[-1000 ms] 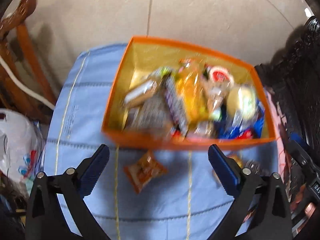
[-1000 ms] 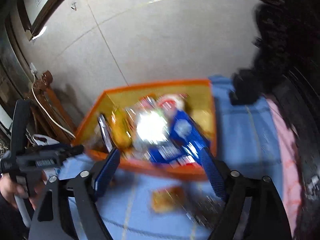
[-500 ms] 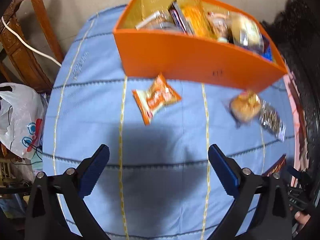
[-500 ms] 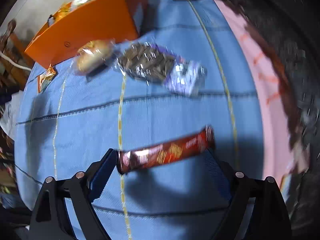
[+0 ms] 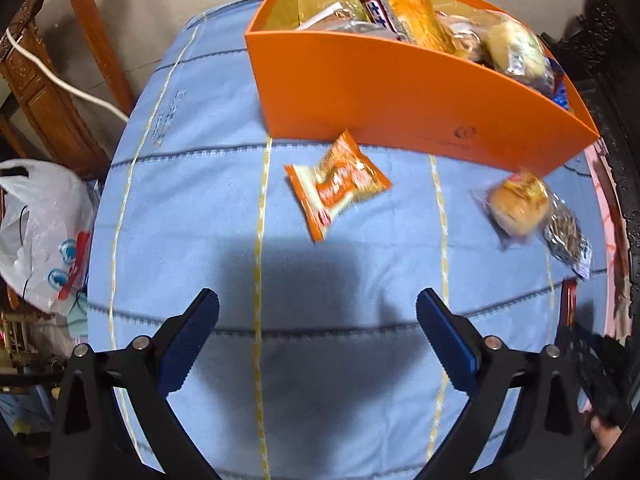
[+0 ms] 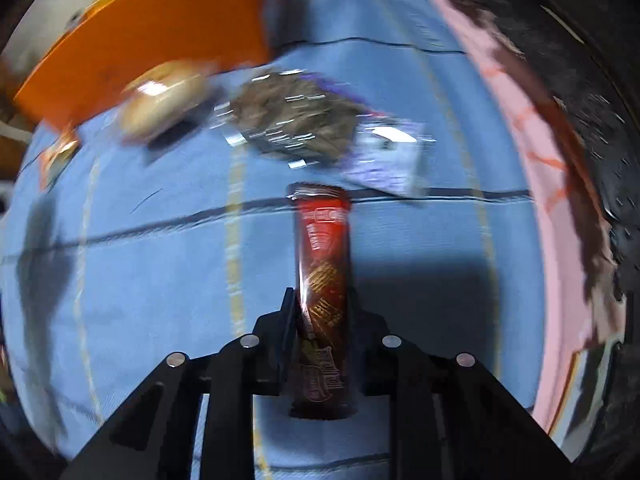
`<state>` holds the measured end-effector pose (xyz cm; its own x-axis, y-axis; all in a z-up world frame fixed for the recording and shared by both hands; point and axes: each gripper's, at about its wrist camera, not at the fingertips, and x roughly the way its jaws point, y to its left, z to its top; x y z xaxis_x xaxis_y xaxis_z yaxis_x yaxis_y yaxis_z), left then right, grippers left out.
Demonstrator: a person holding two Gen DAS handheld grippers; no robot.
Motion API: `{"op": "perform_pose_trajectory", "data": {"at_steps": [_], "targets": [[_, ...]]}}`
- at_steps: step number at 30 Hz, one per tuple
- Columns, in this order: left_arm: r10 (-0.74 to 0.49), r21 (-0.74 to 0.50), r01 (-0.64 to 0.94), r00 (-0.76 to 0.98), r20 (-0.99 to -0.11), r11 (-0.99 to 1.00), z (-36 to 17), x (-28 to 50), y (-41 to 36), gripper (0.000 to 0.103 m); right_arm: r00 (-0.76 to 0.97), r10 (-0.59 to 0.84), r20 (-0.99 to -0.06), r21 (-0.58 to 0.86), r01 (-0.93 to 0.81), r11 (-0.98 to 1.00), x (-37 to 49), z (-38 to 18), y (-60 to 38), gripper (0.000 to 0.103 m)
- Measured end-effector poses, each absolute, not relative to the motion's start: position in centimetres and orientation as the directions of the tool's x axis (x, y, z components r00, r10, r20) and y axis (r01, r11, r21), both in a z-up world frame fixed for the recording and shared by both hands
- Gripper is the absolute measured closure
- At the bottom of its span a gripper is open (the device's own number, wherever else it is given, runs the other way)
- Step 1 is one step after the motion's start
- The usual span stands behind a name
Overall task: Organize snacks
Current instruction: 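Grasp the orange snack packet with the left gripper while the right grasps the red wafer bar, then carry the orange packet and wafer bar into the orange box and release both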
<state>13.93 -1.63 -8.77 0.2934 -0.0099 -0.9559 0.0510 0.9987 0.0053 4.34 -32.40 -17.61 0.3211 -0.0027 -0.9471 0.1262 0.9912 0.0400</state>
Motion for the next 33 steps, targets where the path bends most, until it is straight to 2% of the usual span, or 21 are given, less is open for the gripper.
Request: {"op": "perform_pose_trajectory", "data": {"at_steps": [7,8,9,10,11,12,14,18,19,20,21,24,26,33], "targets": [[-0.006,0.044,0.139,0.339,-0.941,0.989,-10.6,18.2,-2.0,0.006,0.365,0.203,-0.909,0.229,0.028,0.973,3.7,-15.2,-30.2,0.080],[-0.002,0.051,0.148,0.341,-0.940,0.988,-10.9,18.8,-2.1,0.010,0.374,0.223,-0.900,0.250,0.023,0.968,3.9,-14.8,-30.0,0.080],[-0.012,0.045,0.161,0.336,-0.942,0.986,-11.2,19.2,-2.2,0.025,0.380,0.240,-0.893,0.268,0.022,0.963,4.1,-14.5,-29.9,0.080],[-0.035,0.025,0.186,0.308,-0.951,0.982,-11.7,19.8,-2.4,0.034,0.384,0.253,-0.888,0.282,0.022,0.959,4.4,-14.2,-29.7,0.080],[-0.044,0.014,0.200,0.281,-0.959,0.980,-12.3,20.2,-2.5,0.049,0.387,0.263,-0.884,0.293,0.021,0.956,4.8,-14.0,-29.6,0.080],[-0.045,0.008,0.209,0.249,-0.967,0.978,-13.0,20.7,-2.6,0.055,0.387,0.266,-0.883,0.296,0.020,0.955,5.0,-13.8,-29.6,0.080],[-0.018,0.033,0.215,0.232,-0.972,0.976,-14.1,21.1,-2.7,0.057,0.387,0.278,-0.879,0.308,0.015,0.951,5.4,-13.5,-29.8,0.080],[-0.038,0.019,0.220,0.251,-0.967,0.975,-14.5,21.3,-2.3,0.057,0.382,0.303,-0.873,0.322,-0.015,0.947,6.7,-13.3,-29.5,0.080],[-0.038,0.025,0.235,0.258,-0.965,0.972,-14.5,21.3,-2.5,0.062,0.382,0.309,-0.871,0.324,-0.025,0.946,6.7,-12.9,-29.7,0.080],[-0.046,0.025,0.256,0.266,-0.963,0.966,-14.4,21.1,-2.7,0.076,0.382,0.317,-0.868,0.327,-0.039,0.944,7.0,-12.8,-29.3,0.080],[-0.032,0.041,0.264,0.267,-0.963,0.964,-14.3,21.0,-2.9,0.081,0.385,0.326,-0.863,0.333,-0.052,0.942,7.2,-12.5,-28.8,0.080],[-0.055,0.010,0.236,0.266,-0.962,0.972,-13.4,20.3,-2.6,0.085,0.402,0.359,-0.842,0.351,-0.096,0.931,7.7,-11.1,-27.9,0.080],[-0.128,-0.070,0.209,0.277,-0.952,0.975,-11.7,19.4,-2.0,0.085,0.418,0.381,-0.825,0.364,-0.122,0.923,7.8,-9.9,-27.8,0.080],[-0.245,-0.175,0.216,0.360,-0.900,0.961,-4.9,17.1,-1.1,0.085,0.499,0.422,-0.757,0.379,-0.192,0.906,9.2,-4.9,-28.1,0.080]]}}
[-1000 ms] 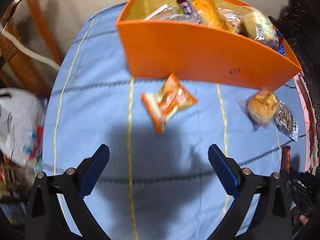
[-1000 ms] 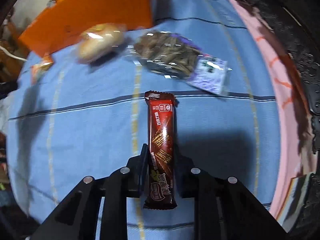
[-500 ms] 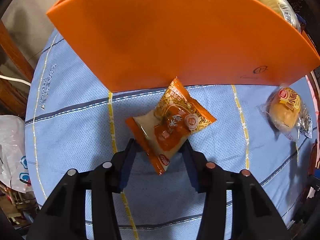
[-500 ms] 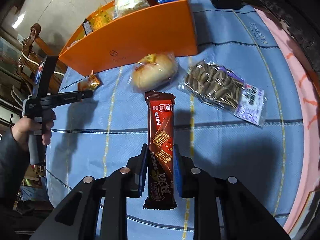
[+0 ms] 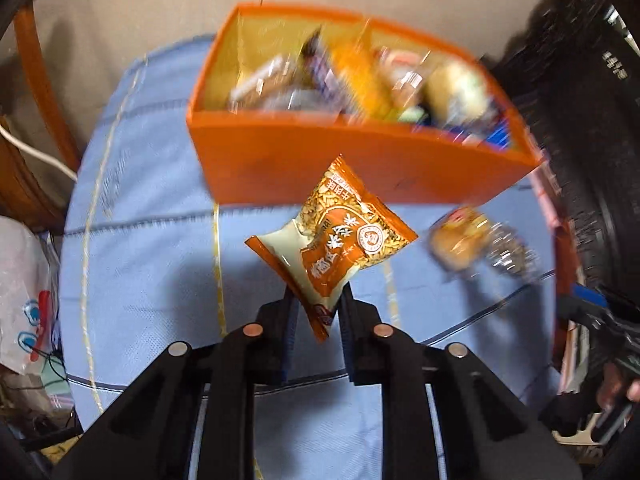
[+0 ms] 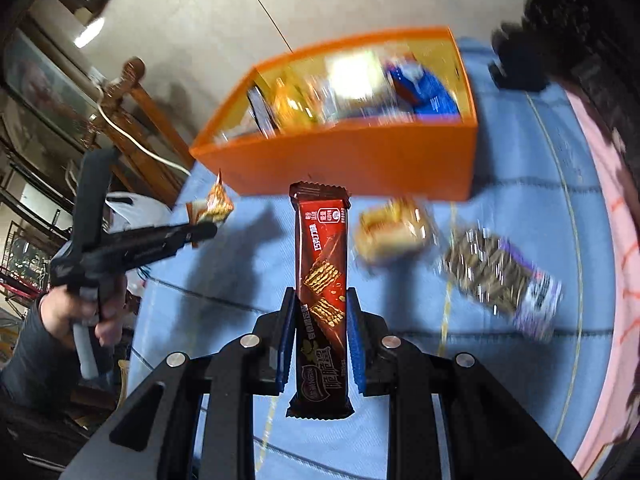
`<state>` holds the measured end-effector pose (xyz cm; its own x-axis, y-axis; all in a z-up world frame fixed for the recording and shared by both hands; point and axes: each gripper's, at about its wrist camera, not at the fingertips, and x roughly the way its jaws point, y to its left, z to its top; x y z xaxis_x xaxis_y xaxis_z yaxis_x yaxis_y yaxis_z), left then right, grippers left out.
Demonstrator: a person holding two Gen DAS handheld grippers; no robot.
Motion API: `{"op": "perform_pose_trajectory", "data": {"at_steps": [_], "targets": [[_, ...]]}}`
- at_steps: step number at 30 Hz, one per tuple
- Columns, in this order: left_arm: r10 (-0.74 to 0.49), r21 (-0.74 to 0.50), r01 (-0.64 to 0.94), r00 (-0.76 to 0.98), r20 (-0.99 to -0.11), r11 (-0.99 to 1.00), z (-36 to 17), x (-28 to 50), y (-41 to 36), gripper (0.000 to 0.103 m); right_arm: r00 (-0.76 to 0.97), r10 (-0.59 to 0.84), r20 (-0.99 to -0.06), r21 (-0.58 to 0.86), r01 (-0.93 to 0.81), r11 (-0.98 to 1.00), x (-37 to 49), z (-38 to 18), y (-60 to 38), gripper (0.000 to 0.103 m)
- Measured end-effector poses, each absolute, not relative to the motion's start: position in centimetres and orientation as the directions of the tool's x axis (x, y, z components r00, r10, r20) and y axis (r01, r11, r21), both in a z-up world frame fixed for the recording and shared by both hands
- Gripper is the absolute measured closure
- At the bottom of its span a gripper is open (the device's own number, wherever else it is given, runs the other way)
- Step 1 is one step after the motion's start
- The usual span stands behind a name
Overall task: Organize snacks
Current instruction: 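Carry the orange packet and wafer bar into the orange box and release both, then grasp the bread roll pack with the left gripper while the right grasps the sunflower seed bag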
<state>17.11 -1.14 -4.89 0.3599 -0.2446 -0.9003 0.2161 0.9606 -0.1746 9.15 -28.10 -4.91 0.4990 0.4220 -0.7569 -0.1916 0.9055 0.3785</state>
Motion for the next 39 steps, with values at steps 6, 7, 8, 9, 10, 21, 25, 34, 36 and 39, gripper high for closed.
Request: {"op": "perform_pose_trajectory", "data": {"at_steps": [6,7,8,9,10,21,25,34,36,39], "targets": [[-0.340,-0.264,0.226,0.448,-0.827,0.938,1.1,19.5,-2.1,0.085,0.620,0.409,-0.670,0.345,-0.228,0.911,13.7,0.6,-28.8,0.080],[-0.339,-0.263,0.223,0.460,-0.821,0.939,1.5,20.4,-2.2,0.085,0.633,0.401,-0.662,0.338,-0.225,0.914,14.8,0.9,-28.8,0.080],[-0.332,-0.258,0.216,0.471,-0.817,0.942,1.9,21.6,-2.7,0.084,0.648,0.387,-0.655,0.325,-0.220,0.920,16.0,1.4,-28.8,0.080],[-0.327,-0.258,0.206,0.474,-0.818,0.944,2.2,22.7,-3.2,0.084,0.667,0.372,-0.646,0.313,-0.214,0.925,17.4,2.0,-28.7,0.080],[-0.323,-0.269,0.180,0.474,-0.819,0.946,2.3,24.3,-3.7,0.083,0.686,0.362,-0.631,0.310,-0.204,0.929,18.5,2.3,-28.7,0.079],[-0.128,-0.105,0.075,0.478,-0.869,0.992,0.2,25.0,-6.0,0.006,0.707,0.190,-0.681,0.196,-0.074,0.978,18.5,-1.8,-30.7,0.014],[-0.130,-0.085,0.120,0.446,-0.886,0.989,-1.5,23.3,-7.0,0.006,0.657,0.114,-0.745,0.143,-0.009,0.990,15.9,-4.9,-33.6,0.014],[-0.152,-0.086,0.196,0.352,-0.924,0.977,-4.1,20.5,-8.7,0.006,0.503,0.010,-0.864,-0.093,-0.180,0.979,12.8,-12.6,-33.4,0.014],[-0.156,-0.087,0.216,0.325,-0.933,0.972,-4.9,20.1,-9.2,0.006,0.505,0.003,-0.863,-0.129,-0.226,0.966,13.2,-13.6,-32.8,0.014],[-0.160,-0.083,0.253,0.301,-0.940,0.964,-5.5,19.5,-10.2,0.006,0.494,-0.028,-0.869,-0.192,-0.284,0.939,14.7,-14.8,-32.0,0.014]]}}
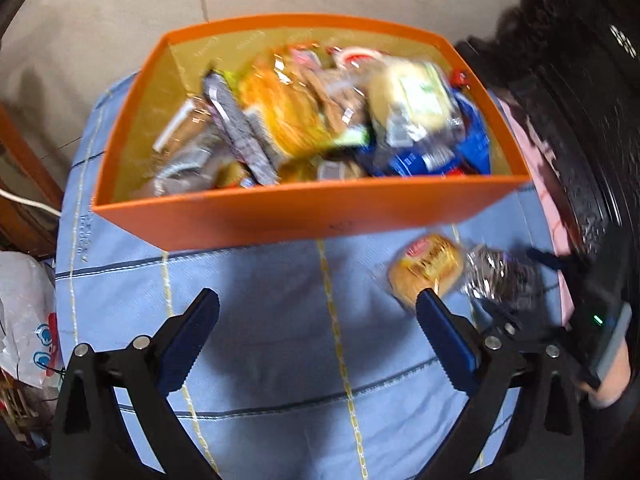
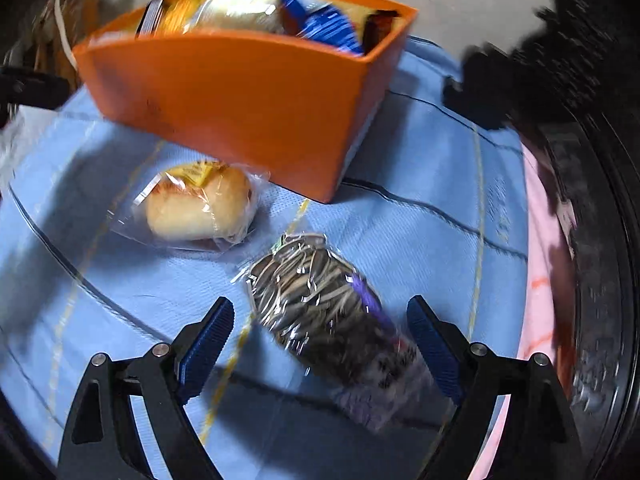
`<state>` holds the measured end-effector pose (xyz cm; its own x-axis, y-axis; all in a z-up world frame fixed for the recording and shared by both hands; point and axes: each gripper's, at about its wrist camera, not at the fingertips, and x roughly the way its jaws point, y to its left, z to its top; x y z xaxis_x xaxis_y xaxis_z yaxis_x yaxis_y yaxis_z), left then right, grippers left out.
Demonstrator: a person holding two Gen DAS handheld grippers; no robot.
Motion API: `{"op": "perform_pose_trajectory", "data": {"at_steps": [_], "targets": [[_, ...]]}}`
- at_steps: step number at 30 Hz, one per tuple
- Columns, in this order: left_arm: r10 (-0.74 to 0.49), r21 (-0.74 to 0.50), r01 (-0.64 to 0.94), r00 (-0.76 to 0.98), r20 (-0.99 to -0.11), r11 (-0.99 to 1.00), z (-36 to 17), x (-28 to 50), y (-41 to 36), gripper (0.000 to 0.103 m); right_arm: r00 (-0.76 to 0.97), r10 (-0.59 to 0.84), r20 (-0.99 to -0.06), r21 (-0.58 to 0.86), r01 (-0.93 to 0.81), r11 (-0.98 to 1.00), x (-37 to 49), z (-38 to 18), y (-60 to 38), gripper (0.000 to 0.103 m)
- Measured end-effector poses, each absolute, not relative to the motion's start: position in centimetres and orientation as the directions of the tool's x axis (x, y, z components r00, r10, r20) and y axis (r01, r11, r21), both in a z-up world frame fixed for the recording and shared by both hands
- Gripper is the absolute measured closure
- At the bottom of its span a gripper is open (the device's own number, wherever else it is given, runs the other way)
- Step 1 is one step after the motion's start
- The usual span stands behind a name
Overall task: Organize snacks
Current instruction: 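Grasp the bread roll pack with the left gripper while the right grasps the sunflower seed bag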
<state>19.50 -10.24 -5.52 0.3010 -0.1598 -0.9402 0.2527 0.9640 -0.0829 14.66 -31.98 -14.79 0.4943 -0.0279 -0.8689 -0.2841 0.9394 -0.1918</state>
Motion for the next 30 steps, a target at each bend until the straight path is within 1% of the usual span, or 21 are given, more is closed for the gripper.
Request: {"op": "perform_pose_trajectory", "data": {"at_steps": [3,5,8,11,12,14,18,20,22,23,24,25,26,27,30], "targets": [[-0.180,-0.095,0.289,0.284,-0.942,0.953,-5.7,18.9,-11.4,0.006,0.442,-0.042,-0.896,-0.200,-0.317,0.927,16.0,-16.2,-31.9,0.017],[-0.195,-0.101,0.330,0.263,-0.945,0.939,-6.0,18.6,-12.5,0.006,0.411,-0.010,-0.912,-0.154,-0.319,0.935,16.2,-16.1,-32.1,0.032],[-0.199,-0.093,0.390,0.240,-0.950,0.916,-7.1,18.2,-14.2,0.006,0.392,0.006,-0.920,-0.111,-0.276,0.955,15.3,-15.4,-32.8,0.035],[-0.210,-0.092,0.437,0.231,-0.950,0.895,-8.2,18.2,-16.1,0.006,0.412,0.084,-0.907,-0.007,-0.215,0.977,13.3,-13.9,-33.7,0.036],[-0.213,-0.089,0.449,0.235,-0.948,0.889,-8.4,18.2,-16.7,0.006,0.412,0.124,-0.903,0.047,-0.192,0.980,12.2,-13.5,-34.2,0.036],[-0.216,-0.077,0.486,0.237,-0.947,0.870,-9.0,18.3,-17.9,0.006,0.417,0.156,-0.895,0.092,-0.170,0.981,10.6,-13.1,-34.6,0.036],[-0.164,-0.009,0.556,0.230,-0.959,0.831,-11.4,18.9,-20.9,0.006,0.399,0.195,-0.896,0.154,-0.131,0.979,8.5,-13.3,-35.3,0.036],[-0.160,-0.006,0.580,0.215,-0.963,0.815,-12.3,19.1,-22.2,0.006,0.399,0.213,-0.892,0.184,-0.109,0.977,7.7,-13.3,-35.8,0.036],[-0.134,0.023,0.594,0.219,-0.966,0.804,-13.6,19.2,-23.1,0.007,0.398,0.219,-0.891,0.203,-0.082,0.976,7.1,-13.3,-36.6,0.036],[-0.121,0.040,0.607,0.221,-0.968,0.794,-14.4,19.1,-23.5,0.013,0.399,0.217,-0.891,0.207,-0.068,0.976,6.8,-13.2,-36.9,0.036],[-0.100,0.074,0.617,0.242,-0.965,0.783,-14.9,18.9,-23.6,0.042,0.398,0.215,-0.892,0.208,-0.061,0.976,6.7,-13.4,-36.9,0.036],[-0.078,0.116,0.630,0.272,-0.959,0.768,-15.1,18.7,-23.6,0.047,0.399,0.213,-0.892,0.210,-0.051,0.976,6.8,-13.8,-37.0,0.036],[-0.098,0.108,0.644,0.275,-0.956,0.758,-15.0,18.4,-23.5,0.060,0.403,0.209,-0.891,0.211,-0.040,0.977,6.6,-13.6,-37.2,0.036],[-0.104,0.095,0.646,0.262,-0.959,0.758,-14.8,18.2,-23.1,0.063,0.405,0.209,-0.890,0.213,-0.037,0.976,6.6,-13.6,-37.2,0.036],[-0.107,0.086,0.598,0.280,-0.954,0.797,-13.6,17.9,-21.1,0.067,0.421,0.210,-0.882,0.213,-0.040,0.976,6.6,-12.9,-36.9,0.036]]}}
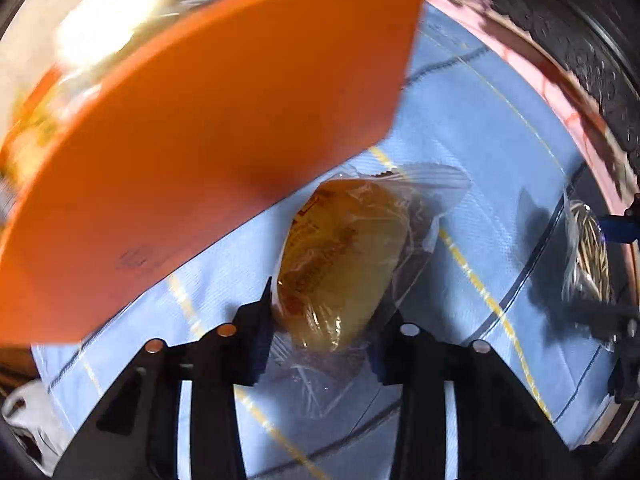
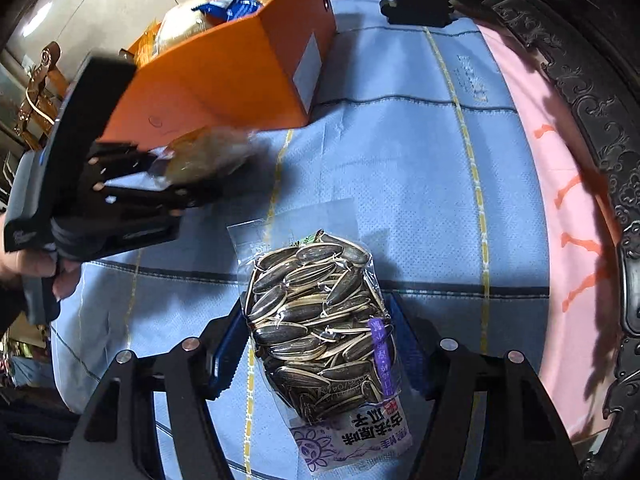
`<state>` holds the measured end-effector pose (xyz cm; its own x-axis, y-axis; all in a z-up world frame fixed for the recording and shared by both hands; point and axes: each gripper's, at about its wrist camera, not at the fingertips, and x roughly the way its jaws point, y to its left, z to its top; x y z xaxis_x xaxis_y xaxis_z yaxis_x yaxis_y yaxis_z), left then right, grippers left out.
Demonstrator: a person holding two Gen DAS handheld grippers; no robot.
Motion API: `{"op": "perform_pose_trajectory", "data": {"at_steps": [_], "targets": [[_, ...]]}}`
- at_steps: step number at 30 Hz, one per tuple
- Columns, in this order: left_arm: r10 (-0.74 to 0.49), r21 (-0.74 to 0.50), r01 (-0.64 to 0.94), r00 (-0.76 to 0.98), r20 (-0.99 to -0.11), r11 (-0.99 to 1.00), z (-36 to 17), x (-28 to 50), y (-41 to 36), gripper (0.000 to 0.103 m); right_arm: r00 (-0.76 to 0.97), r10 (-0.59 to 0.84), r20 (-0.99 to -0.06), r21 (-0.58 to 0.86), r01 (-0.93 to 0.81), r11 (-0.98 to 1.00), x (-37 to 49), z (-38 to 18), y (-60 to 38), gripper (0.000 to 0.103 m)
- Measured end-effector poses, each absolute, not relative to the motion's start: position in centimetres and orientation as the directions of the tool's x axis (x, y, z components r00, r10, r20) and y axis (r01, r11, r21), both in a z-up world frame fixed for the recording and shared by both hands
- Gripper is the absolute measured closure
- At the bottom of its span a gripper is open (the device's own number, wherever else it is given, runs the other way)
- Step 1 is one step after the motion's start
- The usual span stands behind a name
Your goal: Organize snacks
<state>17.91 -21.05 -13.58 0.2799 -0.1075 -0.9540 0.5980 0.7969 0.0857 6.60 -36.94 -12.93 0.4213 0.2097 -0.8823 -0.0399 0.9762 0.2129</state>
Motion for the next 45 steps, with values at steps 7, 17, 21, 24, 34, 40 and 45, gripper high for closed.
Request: {"op": "perform_pose_trajectory", "data": {"at_steps": [7,17,21,24,34,40,45], "targets": [[-0.221,-0.061,0.446,0.316,-0.923,0.893,-7.4,16.5,-14.2,0.067,0.492,0.273,-0.827,0.235,-0.139,0.962,9.1,-9.2,-35.4,0.036],[-0.310,-0.195,0.282,0.455,-0.835,0.939,1.8,21.2,-7.7,0.066,0.641,0.402,-0.654,0.326,-0.241,0.914,15.2,-0.6,-32.0,0.036],[-0.295,-0.211,0.222,0.477,-0.828,0.952,3.1,25.9,-7.5,0.066,0.705,0.379,-0.599,0.306,-0.235,0.922,20.3,3.0,-30.6,0.036],[-0.261,-0.202,0.170,0.493,-0.830,0.965,2.6,28.4,-7.5,0.064,0.729,0.326,-0.601,0.264,-0.203,0.943,24.2,3.8,-29.5,0.035],[-0.025,-0.014,0.024,0.560,-0.828,1.000,1.9,27.5,-6.2,0.007,0.784,0.201,-0.588,0.266,-0.048,0.963,24.6,1.1,-30.5,0.007],[-0.011,0.025,0.050,0.613,-0.790,0.998,4.0,22.7,-6.5,0.007,0.767,0.234,-0.597,0.289,-0.067,0.955,19.8,-0.2,-30.7,0.006],[-0.031,0.019,0.073,0.626,-0.779,0.997,5.6,19.4,-6.7,0.005,0.762,0.231,-0.605,0.288,-0.060,0.956,16.5,-0.3,-30.8,0.004]]}}
